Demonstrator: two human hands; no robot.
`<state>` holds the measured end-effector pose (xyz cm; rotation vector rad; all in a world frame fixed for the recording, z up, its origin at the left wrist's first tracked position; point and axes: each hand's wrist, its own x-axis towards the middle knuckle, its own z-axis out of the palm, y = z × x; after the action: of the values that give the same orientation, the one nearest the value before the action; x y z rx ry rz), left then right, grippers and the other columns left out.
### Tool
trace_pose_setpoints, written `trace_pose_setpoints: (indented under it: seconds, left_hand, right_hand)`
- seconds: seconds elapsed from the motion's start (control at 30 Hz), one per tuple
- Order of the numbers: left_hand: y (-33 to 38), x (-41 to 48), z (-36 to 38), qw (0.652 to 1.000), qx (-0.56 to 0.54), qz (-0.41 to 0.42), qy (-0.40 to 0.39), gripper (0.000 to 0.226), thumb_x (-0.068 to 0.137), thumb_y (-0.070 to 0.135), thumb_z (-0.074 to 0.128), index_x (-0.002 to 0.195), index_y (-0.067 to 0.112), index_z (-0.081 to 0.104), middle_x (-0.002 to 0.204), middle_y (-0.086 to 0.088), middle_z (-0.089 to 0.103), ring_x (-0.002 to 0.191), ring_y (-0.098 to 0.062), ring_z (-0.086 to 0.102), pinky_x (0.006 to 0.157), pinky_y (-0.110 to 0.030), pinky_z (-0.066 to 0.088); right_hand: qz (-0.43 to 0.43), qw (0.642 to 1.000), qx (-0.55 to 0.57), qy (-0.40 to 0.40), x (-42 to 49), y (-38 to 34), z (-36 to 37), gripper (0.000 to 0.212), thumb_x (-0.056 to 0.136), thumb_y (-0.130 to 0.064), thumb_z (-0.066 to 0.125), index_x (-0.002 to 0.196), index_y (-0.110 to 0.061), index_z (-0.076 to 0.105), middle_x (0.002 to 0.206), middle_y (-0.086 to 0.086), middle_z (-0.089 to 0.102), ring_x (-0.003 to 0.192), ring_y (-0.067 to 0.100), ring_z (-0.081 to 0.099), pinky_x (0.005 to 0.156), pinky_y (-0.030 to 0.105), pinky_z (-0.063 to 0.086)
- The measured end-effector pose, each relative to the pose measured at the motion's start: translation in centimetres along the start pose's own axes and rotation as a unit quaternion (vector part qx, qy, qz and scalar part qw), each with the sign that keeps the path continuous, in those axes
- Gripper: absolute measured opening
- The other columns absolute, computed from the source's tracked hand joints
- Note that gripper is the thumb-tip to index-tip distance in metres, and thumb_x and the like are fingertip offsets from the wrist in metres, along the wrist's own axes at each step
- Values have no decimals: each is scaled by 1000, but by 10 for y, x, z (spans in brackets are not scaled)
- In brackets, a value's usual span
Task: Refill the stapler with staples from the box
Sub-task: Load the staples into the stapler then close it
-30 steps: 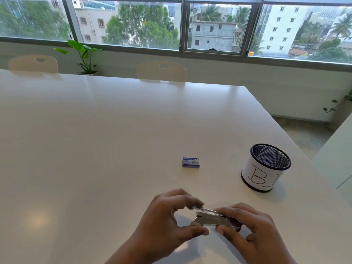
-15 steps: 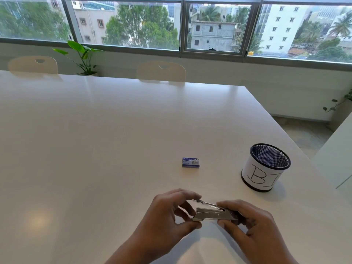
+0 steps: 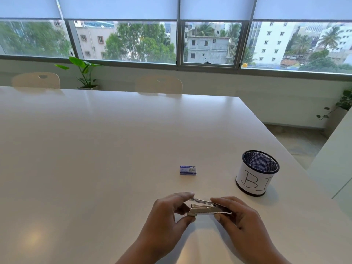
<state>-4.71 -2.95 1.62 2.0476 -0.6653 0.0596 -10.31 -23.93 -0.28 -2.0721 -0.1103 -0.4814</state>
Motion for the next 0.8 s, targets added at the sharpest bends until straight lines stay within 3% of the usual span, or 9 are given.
trace_pose_setpoints:
  seconds: [0.13,0.23,0.3,0.47,0.57,0.7,0.8]
  left_hand:
    - [2,7,-1,998,55,21,10,54,78,10,83,126,26,65,100,31,61,92,11,59,74,-1,43]
    - [0,13,3,995,95,28,20,54,82,12,80,131,25,62,111,24,64,90,13,58,74,1,41]
    - [-3,17,7,991,129,33,30,53,85,16,76,134,25,58,123,17,65,92,9,59,81,0,39]
    - [-10,25,15,982,178,31,55,51,90,18,69,139,24,53,135,12,60,124,-6,53,105,-20,40]
    - [-13,28,19,982,180,23,55,50,92,19,66,140,23,52,137,10,59,127,-7,50,106,-17,34]
    - [-15,33,19,983,175,9,48,48,93,19,65,139,22,53,138,8,59,128,-7,50,105,-14,30]
    - [-16,34,18,985,166,-9,34,47,93,18,64,139,21,53,138,6,59,129,-8,50,106,-15,31]
  right_hand:
    - [-5,1000,-22,1,8,-3,1,47,79,8,71,107,-30,72,106,-20,66,93,5,67,75,10,52]
    - [-3,999,-35,6,18,-3,2,44,81,6,70,107,-29,73,104,-22,67,93,2,67,78,9,51]
    - [-3,999,-45,8,24,-3,4,42,81,5,69,107,-28,73,98,-20,69,93,1,66,79,9,51]
    - [-24,996,-85,5,37,1,9,35,84,1,69,111,-21,72,101,-17,68,94,-3,63,79,10,51]
    - [-31,995,-99,6,42,3,10,31,86,-2,68,112,-17,72,101,-15,68,94,-7,61,79,3,46]
    - [-32,993,-110,-6,44,4,11,31,87,-3,67,114,-17,71,103,-13,68,93,-7,62,84,10,50]
    - [-33,991,-131,-17,46,4,11,32,86,-4,67,114,-18,72,102,-11,69,92,-4,63,83,7,47]
